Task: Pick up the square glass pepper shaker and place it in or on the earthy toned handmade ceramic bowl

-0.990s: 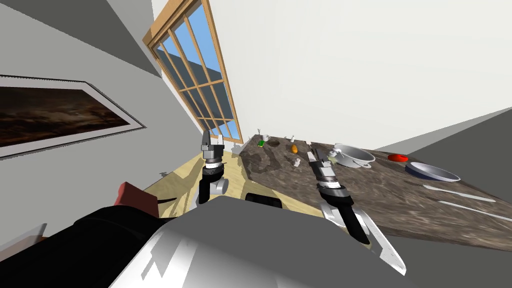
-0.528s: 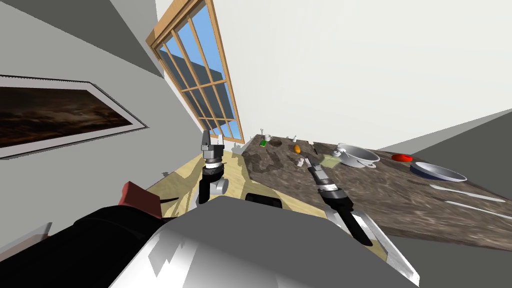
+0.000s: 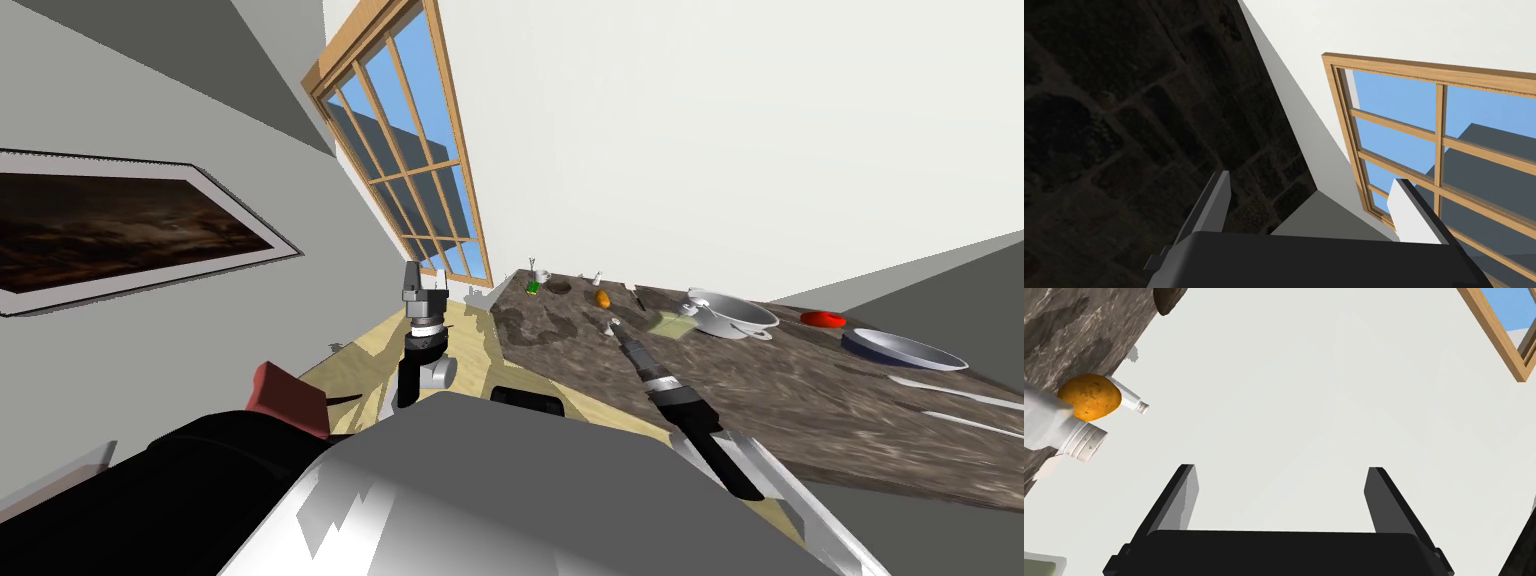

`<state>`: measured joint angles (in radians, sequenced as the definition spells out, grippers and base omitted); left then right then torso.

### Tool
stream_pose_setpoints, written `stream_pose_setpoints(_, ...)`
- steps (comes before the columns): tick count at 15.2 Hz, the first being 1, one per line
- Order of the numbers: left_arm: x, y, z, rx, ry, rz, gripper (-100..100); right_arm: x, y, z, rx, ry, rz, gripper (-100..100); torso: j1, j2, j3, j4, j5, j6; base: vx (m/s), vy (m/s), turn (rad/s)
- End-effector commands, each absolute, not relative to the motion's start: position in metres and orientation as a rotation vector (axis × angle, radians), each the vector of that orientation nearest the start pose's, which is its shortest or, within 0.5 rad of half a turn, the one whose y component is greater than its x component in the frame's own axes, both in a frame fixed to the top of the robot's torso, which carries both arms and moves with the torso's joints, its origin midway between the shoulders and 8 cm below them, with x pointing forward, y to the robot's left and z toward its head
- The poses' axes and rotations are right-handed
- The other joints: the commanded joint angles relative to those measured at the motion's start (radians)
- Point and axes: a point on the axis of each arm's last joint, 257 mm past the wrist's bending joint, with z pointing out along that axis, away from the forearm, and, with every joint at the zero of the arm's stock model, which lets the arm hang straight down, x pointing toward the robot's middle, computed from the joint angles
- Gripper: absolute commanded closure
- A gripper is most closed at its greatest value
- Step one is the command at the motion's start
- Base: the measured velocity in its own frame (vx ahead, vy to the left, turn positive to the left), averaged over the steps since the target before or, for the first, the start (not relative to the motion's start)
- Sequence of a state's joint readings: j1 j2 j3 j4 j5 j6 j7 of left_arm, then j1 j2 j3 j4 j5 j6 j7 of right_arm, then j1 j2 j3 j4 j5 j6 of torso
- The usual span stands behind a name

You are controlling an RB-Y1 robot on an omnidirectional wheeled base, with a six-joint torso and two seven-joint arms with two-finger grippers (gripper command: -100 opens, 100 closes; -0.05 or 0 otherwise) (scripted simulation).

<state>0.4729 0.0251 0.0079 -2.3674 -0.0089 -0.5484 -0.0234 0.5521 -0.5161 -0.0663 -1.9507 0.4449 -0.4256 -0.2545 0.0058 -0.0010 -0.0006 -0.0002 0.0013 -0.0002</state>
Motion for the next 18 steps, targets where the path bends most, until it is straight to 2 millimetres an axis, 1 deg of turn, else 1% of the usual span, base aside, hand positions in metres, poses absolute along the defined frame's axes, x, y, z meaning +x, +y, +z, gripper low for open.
stream_pose_setpoints(1, 0.317, 0.268, 0.079, -0.495, 0.529, -1.312, 0, 0.376, -0.315, -0.198, 0.433, 1.546, 0.877, -100, 0.0, 0.0, 0.0, 0.0, 0.0, 0.0, 0.013, 0.085, 0.026)
stream_pose_setpoints(2, 0.316, 0.268, 0.079, -0.495, 0.529, -1.312, 0, 0.372, -0.329, -0.216, 0.428, 1.607, 0.817, -100, 0.0, 0.0, 0.0, 0.0, 0.0, 0.0, 0.02, 0.089, 0.033)
stream_pose_setpoints(3, 0.316, 0.268, 0.079, -0.495, 0.529, -1.312, 0, 0.372, -0.329, -0.216, 0.428, 1.607, 0.817, -100, 0.0, 0.0, 0.0, 0.0, 0.0, 0.0, 0.028, 0.086, 0.03)
stream_pose_setpoints(4, 0.316, 0.268, 0.079, -0.495, 0.529, -1.312, 0, 0.368, -0.345, -0.233, 0.423, 1.666, 0.754, -100, 0.0, -0.001, 0.0, 0.0, 0.0, 0.0, 0.044, 0.095, 0.048)
stream_pose_setpoints(5, 0.316, 0.268, 0.079, -0.495, 0.529, -1.312, 0, 0.368, -0.345, -0.233, 0.423, 1.666, 0.754, -100, 0.0, -0.001, -0.001, 0.0, 0.0, 0.0, 0.043, 0.09, 0.031)
stream_pose_setpoints(7, 0.316, 0.268, 0.079, -0.495, 0.529, -1.312, 0, 0.357, -0.379, -0.263, 0.409, 1.773, 0.626, -100, 0.001, -0.002, -0.001, 0.0, 0.0, 0.0, 0.048, 0.109, 0.065)
stream_pose_setpoints(8, 0.316, 0.268, 0.079, -0.495, 0.529, -1.312, 0, 0.357, -0.38, -0.264, 0.411, 1.775, 0.623, -100, 0.002, -0.003, -0.001, -0.001, 0.0, 0.0, 0.047, 0.12, 0.049)
stream_pose_setpoints(9, 0.316, 0.268, 0.079, -0.495, 0.529, -1.312, 0, 0.35, -0.399, -0.278, 0.406, 1.825, 0.555, -100, 0.002, -0.003, -0.002, -0.001, 0.0, 0.0, 0.046, 0.109, 0.054)
stream_pose_setpoints(10, 0.316, 0.268, 0.079, -0.495, 0.529, -1.312, 0, 0.35, -0.399, -0.278, 0.405, 1.826, 0.555, -100, 0.002, -0.003, -0.001, -0.001, 0.001, 0.0, 0.046, 0.091, 0.04)
stream_pose_setpoints(11, 0.316, 0.268, 0.079, -0.495, 0.529, -1.312, 0, 0.343, -0.419, -0.29, 0.399, 1.872, 0.486, -100, 0.001, -0.002, -0.001, -0.001, 0.0, 0.0, 0.061, 0.098, 0.059)
stream_pose_setpoints(12, 0.316, 0.268, 0.079, -0.495, 0.529, -1.312, 0, 0.343, -0.419, -0.29, 0.398, 1.873, 0.486, -100, 0.001, -0.003, -0.002, -0.001, 0.0, 0.0, 0.065, 0.089, 0.046)
stream_pose_setpoints(14, 0.316, 0.268, 0.079, -0.495, 0.529, -1.312, 0, 0.327, -0.459, -0.309, 0.393, 1.953, 0.352, -100, 0.001, -0.004, -0.002, -0.001, 0.0, 0.0, 0.08, 0.098, 0.091)
stream_pose_setpoints(15, 0.316, 0.268, 0.079, -0.495, 0.529, -1.312, 0, 0.327, -0.46, -0.308, 0.383, 1.957, 0.348, -100, 0.002, -0.005, -0.003, -0.001, 0.0, 0.0, 0.083, 0.108, 0.059)
stream_pose_setpoints(16, 0.316, 0.268, 0.079, -0.495, 0.529, -1.312, 0, 0.318, -0.48, -0.315, 0.379, 1.992, 0.281, -100, 0.002, -0.005, -0.003, -0.001, 0.001, 0.0, 0.096, 0.106, 0.062)
stream_pose_setpoints(17, 0.316, 0.268, 0.079, -0.495, 0.529, -1.312, 0, 0.319, -0.48, -0.315, 0.375, 1.994, 0.279, -100, 0.002, -0.006, -0.003, -0.001, 0.001, 0.0, 0.088, 0.094, 0.049)
stream_pose_setpoints(18, 0.316, 0.268, 0.079, -0.495, 0.529, -1.312, 0, 0.31, -0.501, -0.32, 0.366, 2.027, 0.212, -100, 0.001, -0.006, -0.003, -0.001, 0.001, 0.0, 0.091, 0.094, 0.062)
